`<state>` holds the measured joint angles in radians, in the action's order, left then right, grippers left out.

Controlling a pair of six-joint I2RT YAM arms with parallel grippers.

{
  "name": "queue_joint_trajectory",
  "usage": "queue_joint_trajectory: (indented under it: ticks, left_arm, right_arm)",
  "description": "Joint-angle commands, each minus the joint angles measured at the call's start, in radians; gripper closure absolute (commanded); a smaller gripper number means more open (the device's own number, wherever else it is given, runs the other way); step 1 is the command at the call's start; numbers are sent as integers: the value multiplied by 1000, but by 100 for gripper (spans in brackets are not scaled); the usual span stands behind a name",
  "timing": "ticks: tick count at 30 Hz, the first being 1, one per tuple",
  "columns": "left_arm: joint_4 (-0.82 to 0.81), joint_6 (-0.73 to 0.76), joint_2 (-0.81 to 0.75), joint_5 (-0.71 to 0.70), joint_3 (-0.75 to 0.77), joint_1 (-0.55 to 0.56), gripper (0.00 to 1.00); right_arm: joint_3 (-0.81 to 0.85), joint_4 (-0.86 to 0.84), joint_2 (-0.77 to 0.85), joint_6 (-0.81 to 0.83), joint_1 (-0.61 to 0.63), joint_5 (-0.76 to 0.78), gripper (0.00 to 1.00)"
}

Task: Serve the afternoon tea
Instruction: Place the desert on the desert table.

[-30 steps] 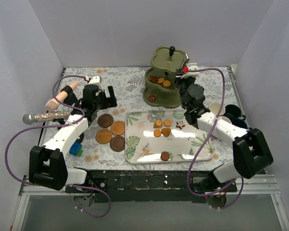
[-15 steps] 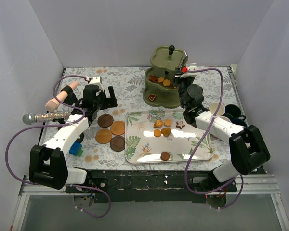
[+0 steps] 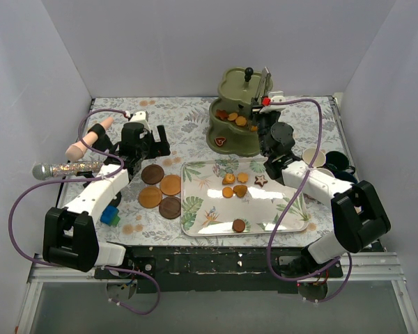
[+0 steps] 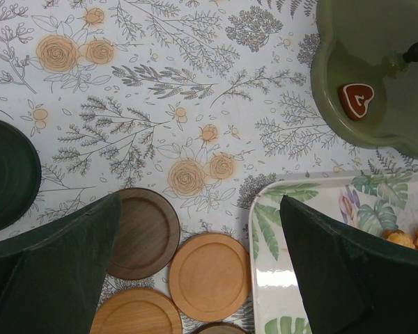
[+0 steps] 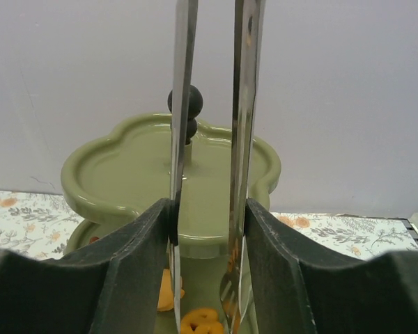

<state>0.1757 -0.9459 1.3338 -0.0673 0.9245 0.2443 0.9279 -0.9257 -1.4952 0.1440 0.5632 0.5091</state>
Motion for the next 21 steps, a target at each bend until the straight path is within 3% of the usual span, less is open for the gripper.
queue_joint_trajectory:
  ticks: [1,21]
  left_arm:
    - [-5,7,-10,4,11,0,2]
    - [-1,7,-7,9,14,-2,2]
  right_arm:
    - [38,-110,-13,22,6,3,45]
    - [-11,-130,64,46,44,54,44]
